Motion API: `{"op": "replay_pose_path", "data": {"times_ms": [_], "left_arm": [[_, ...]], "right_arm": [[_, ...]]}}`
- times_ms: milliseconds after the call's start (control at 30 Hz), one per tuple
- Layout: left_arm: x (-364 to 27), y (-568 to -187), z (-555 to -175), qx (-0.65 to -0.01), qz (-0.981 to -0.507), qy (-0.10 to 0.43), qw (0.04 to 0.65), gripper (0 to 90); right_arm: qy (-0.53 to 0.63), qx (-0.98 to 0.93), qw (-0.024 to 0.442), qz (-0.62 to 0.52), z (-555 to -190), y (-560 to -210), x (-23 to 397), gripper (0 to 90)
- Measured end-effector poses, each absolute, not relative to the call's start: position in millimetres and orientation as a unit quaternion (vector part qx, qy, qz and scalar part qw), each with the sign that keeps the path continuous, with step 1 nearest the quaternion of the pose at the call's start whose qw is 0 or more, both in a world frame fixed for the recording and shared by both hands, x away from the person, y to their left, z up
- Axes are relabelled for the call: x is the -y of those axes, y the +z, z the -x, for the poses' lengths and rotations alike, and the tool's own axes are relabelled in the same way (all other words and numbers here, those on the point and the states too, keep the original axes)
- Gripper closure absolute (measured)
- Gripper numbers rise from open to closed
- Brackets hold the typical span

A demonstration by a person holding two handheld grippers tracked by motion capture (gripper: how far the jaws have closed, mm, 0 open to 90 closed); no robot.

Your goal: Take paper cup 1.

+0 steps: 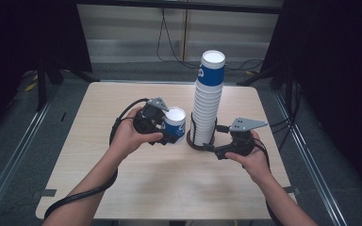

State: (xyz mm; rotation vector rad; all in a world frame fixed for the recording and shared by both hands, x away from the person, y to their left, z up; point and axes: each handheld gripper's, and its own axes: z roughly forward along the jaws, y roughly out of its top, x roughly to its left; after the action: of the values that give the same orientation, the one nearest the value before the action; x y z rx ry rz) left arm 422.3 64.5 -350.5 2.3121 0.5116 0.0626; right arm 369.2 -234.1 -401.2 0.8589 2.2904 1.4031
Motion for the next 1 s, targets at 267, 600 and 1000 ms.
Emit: {"op": "replay_pose_path", "data": {"times_ms": [267, 600, 1000], "left_arm": [[-60, -351, -420, -0.177, -0.923, 0.019, 0.342, 22.7], [-54, -352, -420, -0.153, -0.942, 0.022, 0.296, 22.8], [-38, -356, -418, -0.137, -0.96, 0.013, 0.243, 22.9]], "right_arm": [[0.491, -0.805, 0.156, -0.294, -368, -404, 233, 12.4], [0.486, -0.811, 0.15, -0.29, -366, -407, 232, 12.5], [0.478, -0.822, 0.138, -0.277, -364, -409, 229, 12.8]]}}
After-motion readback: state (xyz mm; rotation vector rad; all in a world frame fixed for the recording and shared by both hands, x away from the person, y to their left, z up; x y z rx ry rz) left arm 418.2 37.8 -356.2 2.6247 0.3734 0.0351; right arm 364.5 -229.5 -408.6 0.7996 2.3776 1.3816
